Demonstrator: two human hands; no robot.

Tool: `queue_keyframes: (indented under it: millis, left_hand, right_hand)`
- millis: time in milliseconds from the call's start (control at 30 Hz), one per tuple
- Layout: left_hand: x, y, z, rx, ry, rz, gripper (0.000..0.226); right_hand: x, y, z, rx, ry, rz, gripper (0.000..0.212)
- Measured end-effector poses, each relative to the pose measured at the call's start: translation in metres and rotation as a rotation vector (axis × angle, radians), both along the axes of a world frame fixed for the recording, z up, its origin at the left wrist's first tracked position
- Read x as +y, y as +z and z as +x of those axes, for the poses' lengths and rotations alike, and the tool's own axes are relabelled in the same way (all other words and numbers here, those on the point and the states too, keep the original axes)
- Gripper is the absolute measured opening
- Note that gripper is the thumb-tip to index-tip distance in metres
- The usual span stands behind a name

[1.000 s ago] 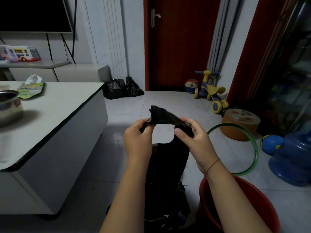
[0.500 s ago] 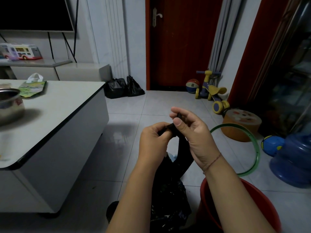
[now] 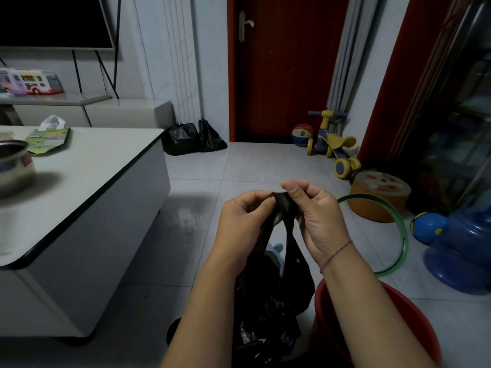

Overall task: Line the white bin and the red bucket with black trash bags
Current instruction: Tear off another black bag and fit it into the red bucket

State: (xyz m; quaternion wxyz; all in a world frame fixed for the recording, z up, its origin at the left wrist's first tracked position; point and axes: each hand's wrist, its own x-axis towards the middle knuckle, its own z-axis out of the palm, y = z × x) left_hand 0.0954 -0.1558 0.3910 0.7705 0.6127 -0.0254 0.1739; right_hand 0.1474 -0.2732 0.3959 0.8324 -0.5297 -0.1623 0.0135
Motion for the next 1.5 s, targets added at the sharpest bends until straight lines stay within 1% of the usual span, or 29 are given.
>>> queue_keyframes:
  millis: [100, 233, 333, 467, 700, 833, 933, 1000, 1167, 1267, 1367, 1400, 1500]
  left_hand:
    - [0.003, 0.0, 0.0, -0.002, 0.02, -0.065, 0.011]
    - [0.003, 0.003, -0.001, -0.01, 0.011, -0.179, 0.011]
    - [0.002, 0.004, -0.002, -0.015, -0.005, -0.209, 0.011]
    - [0.003, 0.005, -0.004, -0.016, -0.014, -0.2, 0.013]
    - [0.004, 0.005, -0.005, -0.027, -0.065, -0.207, 0.016]
    - [0.004, 0.005, -0.005, -0.005, -0.057, -0.173, 0.029]
    - [0.003, 0.004, -0.003, 0.023, 0.002, -0.155, 0.02]
    - [0.003, 0.004, -0.003, 0.023, 0.019, -0.159, 0.017]
    - [-0.001, 0.004, -0.001, 0.015, 0.034, -0.166, 0.021]
    - [-0.002, 0.002, 0.002, 0.017, 0.083, -0.166, 0.021]
    - [0.006, -0.002, 0.005, 0.032, 0.192, -0.156, 0.023]
    - [0.01, -0.003, 0.006, 0.045, 0.232, -0.188, 0.023]
    - [0.024, -0.003, 0.007, 0.066, 0.302, -0.387, 0.023]
  right_hand:
    - [-0.003, 0.0, -0.002, -0.099, 0.101, -0.057, 0.023]
    - [-0.002, -0.001, -0.004, -0.166, 0.134, -0.079, 0.016]
    - [-0.003, -0.002, -0.003, -0.163, 0.119, -0.078, 0.014]
    - [-0.001, -0.003, -0.001, -0.134, 0.123, -0.086, 0.021]
    - [-0.001, -0.004, -0.002, -0.135, 0.073, -0.066, 0.017]
    - [-0.002, -0.004, -0.002, -0.134, 0.057, -0.055, 0.015]
    - [-0.003, -0.005, -0.002, -0.133, 0.058, -0.057, 0.013]
    - [-0.003, -0.005, -0.002, -0.134, 0.062, -0.049, 0.011]
    - [-0.002, -0.005, -0.001, -0.079, 0.08, 0.043, 0.017]
    - [-0.001, -0.002, 0.0, -0.013, 0.095, 0.149, 0.006]
    - [-0.005, 0.0, 0.004, 0.061, 0.075, 0.243, 0.005]
    - [-0.007, 0.001, 0.005, 0.092, 0.081, 0.277, 0.007]
    - [-0.015, 0.0, 0.01, 0.17, 0.086, 0.367, 0.012]
